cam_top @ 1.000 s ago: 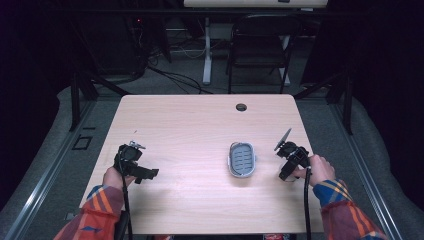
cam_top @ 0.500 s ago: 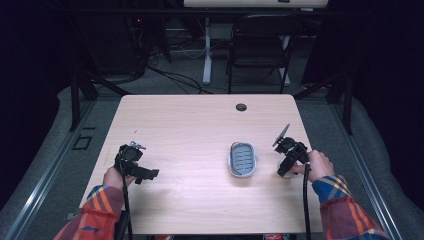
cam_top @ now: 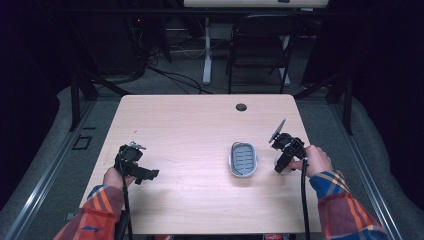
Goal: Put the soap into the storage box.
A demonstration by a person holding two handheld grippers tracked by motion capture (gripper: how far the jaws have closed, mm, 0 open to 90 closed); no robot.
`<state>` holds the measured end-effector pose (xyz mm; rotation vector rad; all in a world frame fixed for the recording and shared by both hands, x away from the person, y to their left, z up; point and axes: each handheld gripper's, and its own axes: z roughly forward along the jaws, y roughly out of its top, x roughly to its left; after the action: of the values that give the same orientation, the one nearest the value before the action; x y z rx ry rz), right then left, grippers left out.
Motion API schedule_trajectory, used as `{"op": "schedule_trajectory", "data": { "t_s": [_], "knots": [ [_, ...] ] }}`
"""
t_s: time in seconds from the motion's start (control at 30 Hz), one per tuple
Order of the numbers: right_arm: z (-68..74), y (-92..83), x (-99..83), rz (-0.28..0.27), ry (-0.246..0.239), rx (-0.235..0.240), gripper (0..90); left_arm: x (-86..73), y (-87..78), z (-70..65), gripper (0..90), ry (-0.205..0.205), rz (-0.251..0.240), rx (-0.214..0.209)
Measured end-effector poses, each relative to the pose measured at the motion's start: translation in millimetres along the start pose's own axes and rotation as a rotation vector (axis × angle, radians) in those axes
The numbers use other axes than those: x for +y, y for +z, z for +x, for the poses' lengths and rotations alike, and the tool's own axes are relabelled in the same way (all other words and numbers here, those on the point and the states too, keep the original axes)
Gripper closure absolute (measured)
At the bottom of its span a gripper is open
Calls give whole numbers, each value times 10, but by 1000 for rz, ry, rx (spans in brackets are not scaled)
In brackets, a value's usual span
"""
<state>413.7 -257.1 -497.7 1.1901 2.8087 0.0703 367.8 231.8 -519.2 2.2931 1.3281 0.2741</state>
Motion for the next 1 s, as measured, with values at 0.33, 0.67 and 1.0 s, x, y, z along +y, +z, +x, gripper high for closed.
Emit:
{"op": "schedule_trajectory", "data": {
  "t_s": [0.33, 0.67, 1.0],
  "knots": [
    [15, -130, 127, 19, -22, -14, 246, -5, -7, -1, 0, 4, 0, -7],
    [15, -239, 232, 25, -34, -17, 246, -1, -3, -4, 0, 7, 3, -9],
    [19, -352, 334, 25, -45, -17, 246, -1, 1, -7, 0, 4, 5, -12]
  ]
}}
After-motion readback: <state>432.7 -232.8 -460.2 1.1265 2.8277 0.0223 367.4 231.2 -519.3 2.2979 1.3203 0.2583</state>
